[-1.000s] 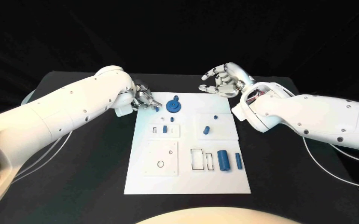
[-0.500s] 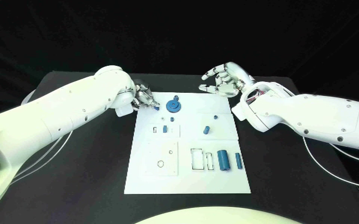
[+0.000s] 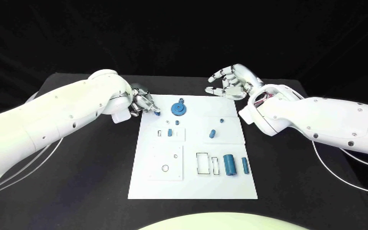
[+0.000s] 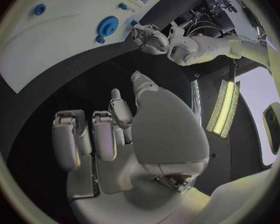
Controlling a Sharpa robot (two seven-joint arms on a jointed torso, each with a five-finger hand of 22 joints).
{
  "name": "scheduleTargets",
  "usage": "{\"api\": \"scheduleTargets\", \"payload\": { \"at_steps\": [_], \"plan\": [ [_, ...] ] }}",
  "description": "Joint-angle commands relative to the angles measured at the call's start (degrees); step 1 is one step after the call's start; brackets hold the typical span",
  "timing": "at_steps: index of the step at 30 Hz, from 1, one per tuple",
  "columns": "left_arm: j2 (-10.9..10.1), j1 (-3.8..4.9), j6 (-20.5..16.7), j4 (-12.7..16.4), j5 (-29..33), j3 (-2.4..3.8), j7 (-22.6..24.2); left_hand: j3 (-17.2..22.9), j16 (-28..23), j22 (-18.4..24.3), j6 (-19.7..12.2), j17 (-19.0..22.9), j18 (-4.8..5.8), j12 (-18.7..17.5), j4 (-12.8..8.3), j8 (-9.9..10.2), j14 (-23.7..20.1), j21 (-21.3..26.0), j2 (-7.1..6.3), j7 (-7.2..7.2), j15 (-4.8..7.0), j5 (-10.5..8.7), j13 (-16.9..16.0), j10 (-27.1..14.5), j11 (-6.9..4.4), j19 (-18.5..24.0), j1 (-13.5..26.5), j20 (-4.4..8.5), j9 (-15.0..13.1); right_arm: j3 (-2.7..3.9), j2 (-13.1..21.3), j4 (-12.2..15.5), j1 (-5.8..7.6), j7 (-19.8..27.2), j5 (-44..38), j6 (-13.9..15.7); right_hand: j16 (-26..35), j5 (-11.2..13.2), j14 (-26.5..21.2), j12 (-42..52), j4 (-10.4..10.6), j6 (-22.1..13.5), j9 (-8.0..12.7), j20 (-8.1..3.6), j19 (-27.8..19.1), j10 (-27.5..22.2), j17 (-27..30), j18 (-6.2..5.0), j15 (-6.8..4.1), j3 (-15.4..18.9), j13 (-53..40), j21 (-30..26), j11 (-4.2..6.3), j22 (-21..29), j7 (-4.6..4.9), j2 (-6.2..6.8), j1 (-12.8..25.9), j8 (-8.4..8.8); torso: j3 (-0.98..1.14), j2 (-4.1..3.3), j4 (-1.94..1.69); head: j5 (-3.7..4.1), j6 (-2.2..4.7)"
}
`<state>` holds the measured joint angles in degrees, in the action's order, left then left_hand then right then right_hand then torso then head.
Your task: Assemble the parts on the task board
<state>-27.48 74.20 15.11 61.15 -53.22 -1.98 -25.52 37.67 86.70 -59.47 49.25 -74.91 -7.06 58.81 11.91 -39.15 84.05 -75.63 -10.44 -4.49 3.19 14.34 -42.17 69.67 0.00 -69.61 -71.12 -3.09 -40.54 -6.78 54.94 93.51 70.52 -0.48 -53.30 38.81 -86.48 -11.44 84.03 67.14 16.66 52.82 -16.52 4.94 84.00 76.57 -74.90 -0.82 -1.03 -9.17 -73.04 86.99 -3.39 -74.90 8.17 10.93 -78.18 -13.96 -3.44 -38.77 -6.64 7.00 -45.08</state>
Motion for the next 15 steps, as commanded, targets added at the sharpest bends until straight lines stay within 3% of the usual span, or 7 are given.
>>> {"api": "scheduleTargets", "payload": {
  "at_steps": [1, 6, 9, 15],
  "plan": [
    [-1.5, 0.06, -0.3, 2.7, 2.0, 0.08, 1.8, 10.4, 0.5, -0.8, 0.9, -8.0, 0.59, 0.5, -9.9, -0.4, 4.0, -0.6, -0.18, 0.38, 0.42, 1.67, -0.4, 0.9, -0.34, -0.8, 1.0, 0.19, -0.1, 0.02, 0.1, 0.1, -0.03, 0.5, -0.3, -0.2, 0.2, -0.2, 4.6, -0.1, 0.0, -0.4, 0.1, 0.14, 4.7, 0.0, -9.9, 0.09, 0.12, 0.2, 0.1, -0.2, 0.09, -13.6, -0.01, -0.17, 0.6, 0.13, 0.01, 0.04, -0.08, -0.06, -0.12],
    [-4.8, 0.11, -1.4, 8.0, 1.4, 0.21, 2.8, 11.3, 0.6, -2.6, 1.9, -8.4, 0.96, 1.0, -11.0, -0.5, 4.1, -1.7, -1.01, 0.72, 0.78, 5.22, -1.2, 2.1, -0.7, -2.1, 2.4, 0.55, -0.3, 0.02, 0.1, 0.0, -0.03, 0.5, -0.3, -0.1, 0.2, -0.2, 4.6, -0.1, 0.0, -0.4, 0.1, 0.14, 4.7, 0.0, -9.9, 0.09, 0.12, 0.2, 0.1, -0.2, 0.09, -13.6, -0.01, -0.17, 0.6, 0.13, -0.03, 0.12, -0.11, -0.36, -0.14],
    [-6.4, 0.11, -2.5, 11.2, 0.4, 0.23, 2.9, 11.4, 0.7, -3.3, 2.1, -8.6, 1.09, 1.2, -11.2, -0.5, 4.2, -2.0, -1.13, 0.8, 0.84, 5.69, -1.5, 2.5, -0.77, -2.6, 2.6, 0.61, -0.3, 0.01, 0.1, -0.1, -0.04, 0.5, -0.3, -0.1, 0.2, -0.2, 4.6, -0.1, 0.0, -0.4, 0.1, 0.14, 4.7, 0.0, -9.9, 0.09, 0.12, 0.2, 0.1, -0.2, 0.09, -13.6, -0.01, -0.17, 0.6, 0.13, -0.09, 0.06, -0.1, -0.56, -0.06],
    [-8.0, -0.01, -3.8, 14.8, -1.6, 0.15, 2.1, 11.5, 0.7, -3.7, 2.4, -8.8, 1.18, 1.5, -11.4, -0.5, 4.3, -2.3, -1.23, 0.91, 0.94, 6.21, -1.9, 2.9, -0.88, -2.9, 2.8, 0.69, -0.3, 0.01, 0.1, -0.2, -0.08, 0.6, -0.3, -0.1, 0.2, -0.2, 4.6, -0.2, 0.0, -0.4, 0.1, 0.14, 4.6, 0.0, -9.9, 0.05, 0.11, 0.3, 0.2, -0.3, 0.1, -13.6, -0.02, -0.17, 0.6, 0.13, -0.15, -0.04, 0.0, -0.87, -0.08]
  ]
}}
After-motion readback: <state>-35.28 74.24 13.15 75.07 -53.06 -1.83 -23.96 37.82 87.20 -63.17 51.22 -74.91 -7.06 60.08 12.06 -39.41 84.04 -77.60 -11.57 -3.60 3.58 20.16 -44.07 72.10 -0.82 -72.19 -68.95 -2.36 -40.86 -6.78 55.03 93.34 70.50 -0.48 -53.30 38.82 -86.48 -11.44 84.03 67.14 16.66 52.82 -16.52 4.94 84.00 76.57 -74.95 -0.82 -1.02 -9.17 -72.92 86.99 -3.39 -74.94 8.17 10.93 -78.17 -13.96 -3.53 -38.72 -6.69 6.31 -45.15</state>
